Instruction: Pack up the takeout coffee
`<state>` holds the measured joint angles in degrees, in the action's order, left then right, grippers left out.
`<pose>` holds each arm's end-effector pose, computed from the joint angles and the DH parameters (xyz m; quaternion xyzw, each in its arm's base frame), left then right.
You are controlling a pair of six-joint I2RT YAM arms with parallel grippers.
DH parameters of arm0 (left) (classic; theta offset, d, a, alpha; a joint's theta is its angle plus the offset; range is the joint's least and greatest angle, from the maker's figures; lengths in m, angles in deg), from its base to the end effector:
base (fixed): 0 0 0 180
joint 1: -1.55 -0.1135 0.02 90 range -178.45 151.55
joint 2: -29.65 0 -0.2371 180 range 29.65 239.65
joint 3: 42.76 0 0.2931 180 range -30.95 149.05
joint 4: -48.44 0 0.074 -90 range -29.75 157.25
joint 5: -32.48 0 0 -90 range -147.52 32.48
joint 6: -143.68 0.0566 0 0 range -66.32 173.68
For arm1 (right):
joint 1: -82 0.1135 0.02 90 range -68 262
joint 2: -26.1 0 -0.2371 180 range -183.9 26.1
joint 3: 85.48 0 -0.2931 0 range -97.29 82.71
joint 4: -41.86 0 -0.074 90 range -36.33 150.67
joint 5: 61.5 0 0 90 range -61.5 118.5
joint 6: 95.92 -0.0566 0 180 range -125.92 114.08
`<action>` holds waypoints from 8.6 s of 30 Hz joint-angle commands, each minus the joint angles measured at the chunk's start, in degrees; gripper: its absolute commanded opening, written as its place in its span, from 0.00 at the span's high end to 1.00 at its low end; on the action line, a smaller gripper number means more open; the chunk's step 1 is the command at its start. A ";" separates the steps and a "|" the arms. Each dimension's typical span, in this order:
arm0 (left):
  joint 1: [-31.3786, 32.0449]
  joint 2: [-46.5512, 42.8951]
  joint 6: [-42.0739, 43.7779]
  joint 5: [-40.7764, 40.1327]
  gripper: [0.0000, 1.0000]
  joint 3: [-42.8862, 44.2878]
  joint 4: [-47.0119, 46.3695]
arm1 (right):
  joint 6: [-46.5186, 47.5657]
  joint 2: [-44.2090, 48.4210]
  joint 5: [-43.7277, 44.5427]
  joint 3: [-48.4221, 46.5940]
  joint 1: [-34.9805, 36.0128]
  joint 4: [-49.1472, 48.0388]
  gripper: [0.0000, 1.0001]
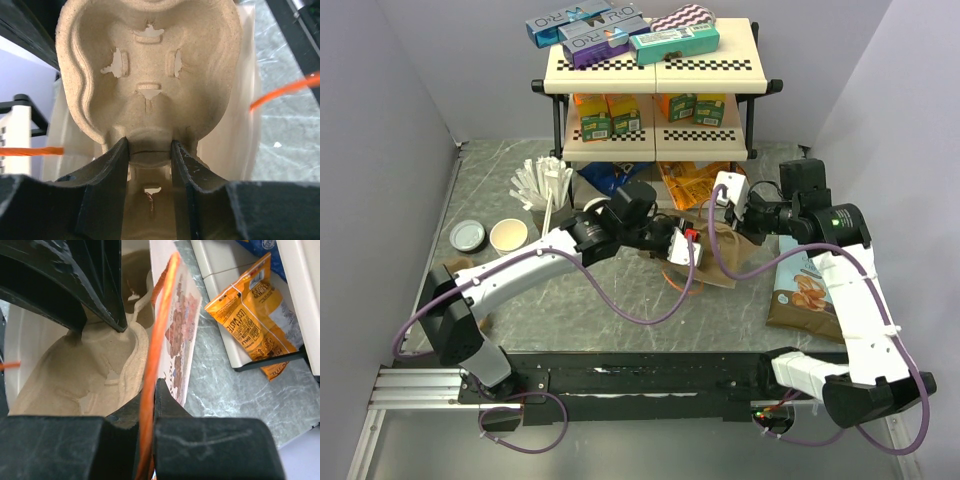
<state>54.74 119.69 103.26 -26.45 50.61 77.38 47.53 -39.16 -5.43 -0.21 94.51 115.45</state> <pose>0.2302 -0.3563 0.3147 0.7261 0.3973 -0.2427 0.5059 0.2497 0.0878 0.3888 -0.5749 0.6770 0.1214 0.4432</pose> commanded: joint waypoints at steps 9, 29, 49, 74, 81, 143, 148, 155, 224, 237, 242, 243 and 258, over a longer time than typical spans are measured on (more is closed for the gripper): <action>-0.02 1.80 0.59 -2.05 0.99 -0.88 -4.47 | -0.89 0.04 -3.77 -1.37 0.32 -0.25 1.00; 4.99 9.19 8.42 -18.42 0.99 8.79 7.83 | -8.71 0.30 3.08 0.12 2.87 -5.34 1.00; 6.75 15.34 11.24 -22.28 0.99 13.45 13.11 | -9.33 2.32 9.85 2.41 9.63 -5.88 1.00; 7.81 18.42 10.62 -24.56 0.99 7.31 4.85 | -13.11 6.37 2.65 6.89 11.30 -4.83 1.00; 7.81 18.68 11.15 -26.06 0.99 4.66 -0.51 | -14.16 7.60 0.10 7.24 11.31 -5.00 1.00; 4.91 12.80 -6.42 -17.46 0.26 3.62 -0.95 | -13.02 7.59 0.54 7.24 11.39 -3.33 1.00; 4.38 10.42 -8.88 -15.07 0.21 -0.96 -4.73 | -13.20 10.23 1.41 10.49 11.31 -6.84 1.00; 3.94 11.82 -11.87 -15.60 0.25 -1.41 -6.14 | -12.23 10.59 2.38 11.90 12.71 -7.38 1.00; -10.46 -1.27 -27.72 15.24 0.09 22.31 8.60 | -22.86 -3.30 -5.09 1.00 -0.99 -4.83 1.00; -11.80 -6.38 -3.08 13.58 0.01 12.40 21.74 | -24.36 -14.01 -7.64 -8.13 -6.18 -5.35 0.95; -9.86 -1.45 -9.41 13.05 0.04 13.09 13.56 | -23.48 -16.39 -8.08 -12.43 -6.54 -3.60 0.76; -9.77 0.12 -9.68 14.01 0.08 13.80 13.72 | -23.57 -16.57 -8.08 -12.88 -6.62 -3.42 0.73; -7.31 9.63 -24.96 16.57 0.99 33.22 11.79 | -29.45 -13.06 -2.36 -14.73 -8.21 -11.41 1.00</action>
<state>46.89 128.76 83.28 -12.35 77.93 91.28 21.08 -55.61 -9.12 -11.68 87.17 108.32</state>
